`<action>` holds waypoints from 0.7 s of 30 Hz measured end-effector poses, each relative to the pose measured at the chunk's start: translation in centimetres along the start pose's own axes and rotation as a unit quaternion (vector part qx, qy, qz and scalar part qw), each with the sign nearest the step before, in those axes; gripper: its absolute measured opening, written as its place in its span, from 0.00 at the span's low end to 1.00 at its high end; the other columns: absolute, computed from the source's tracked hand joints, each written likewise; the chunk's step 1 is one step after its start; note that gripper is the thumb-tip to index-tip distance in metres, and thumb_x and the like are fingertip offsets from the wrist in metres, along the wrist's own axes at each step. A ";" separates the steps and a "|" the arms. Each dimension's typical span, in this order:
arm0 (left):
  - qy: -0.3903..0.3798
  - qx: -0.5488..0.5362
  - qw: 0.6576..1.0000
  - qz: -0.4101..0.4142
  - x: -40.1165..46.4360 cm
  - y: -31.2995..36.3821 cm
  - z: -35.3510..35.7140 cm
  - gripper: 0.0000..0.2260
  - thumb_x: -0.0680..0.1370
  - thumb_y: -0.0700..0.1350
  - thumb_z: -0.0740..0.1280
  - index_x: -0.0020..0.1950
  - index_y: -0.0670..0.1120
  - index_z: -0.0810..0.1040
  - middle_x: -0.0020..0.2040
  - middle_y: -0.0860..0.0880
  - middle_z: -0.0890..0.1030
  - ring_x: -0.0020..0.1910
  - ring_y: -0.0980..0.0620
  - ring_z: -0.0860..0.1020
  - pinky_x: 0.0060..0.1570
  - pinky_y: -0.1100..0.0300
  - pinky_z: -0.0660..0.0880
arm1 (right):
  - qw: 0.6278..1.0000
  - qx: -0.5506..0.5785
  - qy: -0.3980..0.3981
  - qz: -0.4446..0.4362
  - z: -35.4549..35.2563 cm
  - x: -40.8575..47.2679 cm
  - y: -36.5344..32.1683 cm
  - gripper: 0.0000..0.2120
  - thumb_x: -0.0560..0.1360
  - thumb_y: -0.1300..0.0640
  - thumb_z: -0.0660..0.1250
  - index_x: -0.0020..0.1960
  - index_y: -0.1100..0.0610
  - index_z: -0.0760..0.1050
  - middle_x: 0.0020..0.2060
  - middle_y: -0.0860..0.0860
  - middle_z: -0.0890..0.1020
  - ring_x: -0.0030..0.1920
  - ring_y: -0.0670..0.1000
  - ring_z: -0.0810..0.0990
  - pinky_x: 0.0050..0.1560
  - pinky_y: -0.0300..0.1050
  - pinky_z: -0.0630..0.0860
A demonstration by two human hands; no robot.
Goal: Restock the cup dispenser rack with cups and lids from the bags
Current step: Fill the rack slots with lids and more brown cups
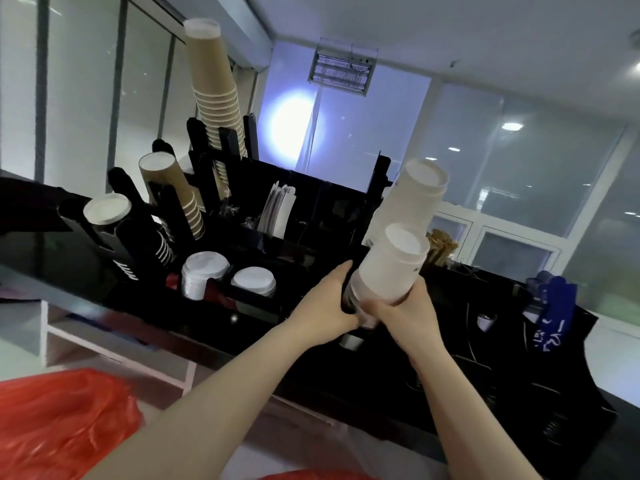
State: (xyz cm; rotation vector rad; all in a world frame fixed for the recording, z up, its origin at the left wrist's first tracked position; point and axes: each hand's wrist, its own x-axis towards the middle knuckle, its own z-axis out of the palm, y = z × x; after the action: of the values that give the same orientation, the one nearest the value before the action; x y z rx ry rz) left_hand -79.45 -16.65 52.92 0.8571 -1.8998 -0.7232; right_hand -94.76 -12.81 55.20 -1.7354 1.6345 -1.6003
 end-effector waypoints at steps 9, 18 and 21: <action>0.021 -0.111 0.991 0.073 1.1 3.3 -1.2 0.36 0.67 0.48 0.75 0.65 0.70 0.59 0.58 0.72 0.72 0.58 0.73 0.70 0.53 0.76 0.68 | 0.989 -0.098 -0.113 0.014 -1.0 0.9 0.5 0.29 0.64 0.59 0.72 0.63 0.47 0.71 0.57 0.48 0.75 0.56 0.48 0.75 0.50 0.43 0.75; -0.003 0.124 0.991 0.051 2.5 2.7 -0.3 0.27 0.69 0.52 0.74 0.67 0.55 0.74 0.65 0.58 0.75 0.64 0.58 0.71 0.58 0.66 0.63 | 0.993 0.050 -0.051 0.092 -3.0 0.2 2.2 0.24 0.74 0.51 0.69 0.69 0.48 0.69 0.60 0.46 0.77 0.56 0.43 0.76 0.47 0.37 0.72; -0.012 0.173 0.984 0.051 2.7 2.7 0.4 0.27 0.70 0.53 0.73 0.68 0.55 0.72 0.66 0.56 0.75 0.65 0.56 0.71 0.59 0.64 0.64 | 0.999 0.002 -0.029 0.021 -3.4 -0.5 3.0 0.16 0.77 0.47 0.64 0.65 0.46 0.73 0.55 0.38 0.77 0.57 0.39 0.75 0.48 0.31 0.69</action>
State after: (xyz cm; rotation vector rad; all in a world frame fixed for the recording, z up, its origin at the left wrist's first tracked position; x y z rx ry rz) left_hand -81.48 -17.21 56.14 0.9571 -2.1097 -0.3464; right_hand -99.03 -11.82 53.80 -1.7184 1.6282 -1.5189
